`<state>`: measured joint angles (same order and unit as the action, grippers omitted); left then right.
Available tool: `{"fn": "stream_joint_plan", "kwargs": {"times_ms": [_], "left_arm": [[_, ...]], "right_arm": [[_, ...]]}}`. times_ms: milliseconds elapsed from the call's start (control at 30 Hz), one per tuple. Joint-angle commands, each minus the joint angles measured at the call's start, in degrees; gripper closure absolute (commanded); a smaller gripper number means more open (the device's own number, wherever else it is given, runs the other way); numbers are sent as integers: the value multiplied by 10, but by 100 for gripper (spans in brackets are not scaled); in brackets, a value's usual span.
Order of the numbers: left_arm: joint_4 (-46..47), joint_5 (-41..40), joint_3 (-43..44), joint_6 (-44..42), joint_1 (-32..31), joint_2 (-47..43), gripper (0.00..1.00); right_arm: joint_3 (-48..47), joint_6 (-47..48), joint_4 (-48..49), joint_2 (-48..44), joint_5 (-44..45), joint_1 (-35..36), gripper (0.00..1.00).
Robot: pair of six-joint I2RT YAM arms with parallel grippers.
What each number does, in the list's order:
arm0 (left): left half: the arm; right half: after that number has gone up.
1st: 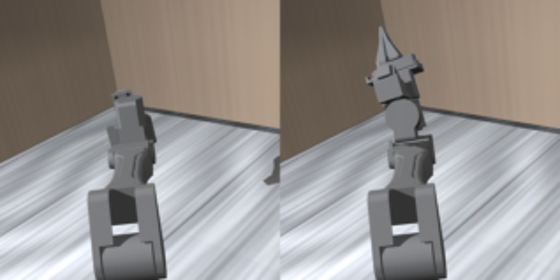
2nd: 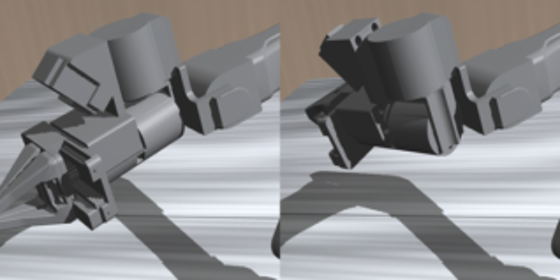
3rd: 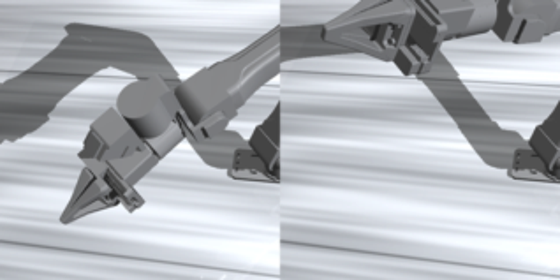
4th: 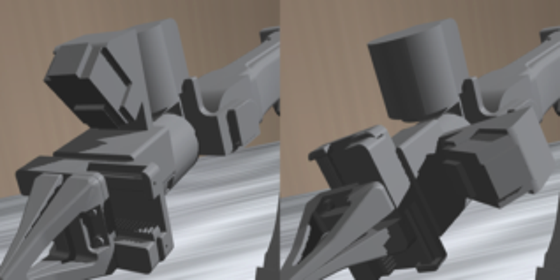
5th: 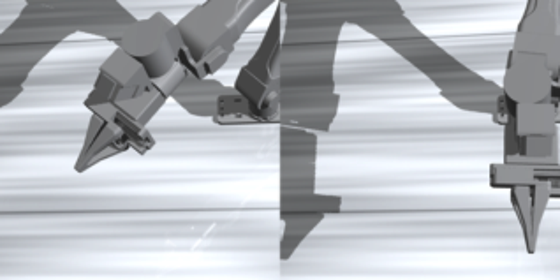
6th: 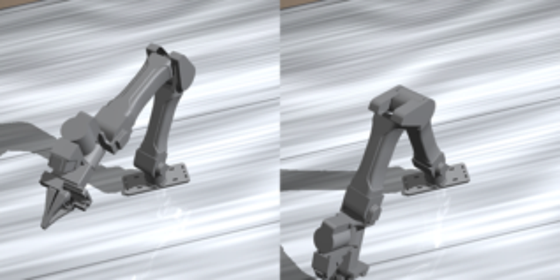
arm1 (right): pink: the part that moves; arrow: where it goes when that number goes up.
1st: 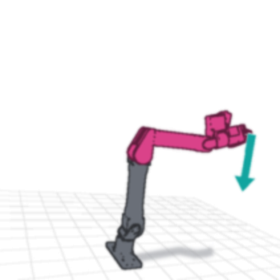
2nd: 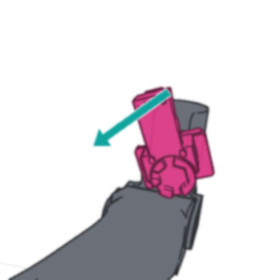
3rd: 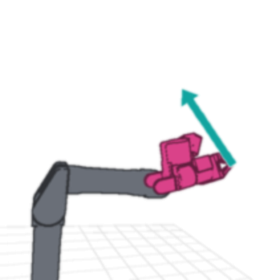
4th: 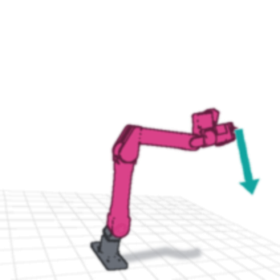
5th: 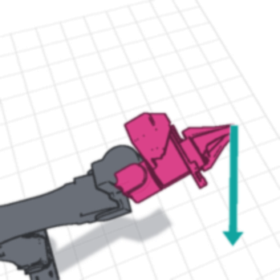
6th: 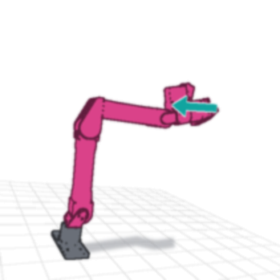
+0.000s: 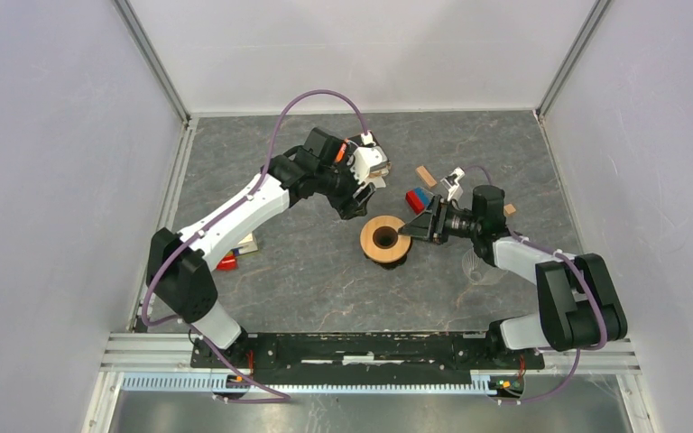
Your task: Place the coffee filter in the dripper
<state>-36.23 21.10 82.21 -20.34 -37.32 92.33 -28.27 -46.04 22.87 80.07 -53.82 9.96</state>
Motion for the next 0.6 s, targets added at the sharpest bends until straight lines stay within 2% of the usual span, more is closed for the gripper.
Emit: {"fn": "stream_joint_plan", "kwargs": {"times_ms": [0, 267, 567], "left_arm": [[17, 14, 4, 14, 1, -2, 28], [17, 33, -18, 24, 1, 3, 27], [33, 67, -62, -32, 1, -14, 27]], "right_arm": [[-30, 59, -46, -17, -6, -10, 37], [-47, 92, -76, -25, -13, -20, 34], [-78, 133, -115, -36, -15, -24, 29]]}}
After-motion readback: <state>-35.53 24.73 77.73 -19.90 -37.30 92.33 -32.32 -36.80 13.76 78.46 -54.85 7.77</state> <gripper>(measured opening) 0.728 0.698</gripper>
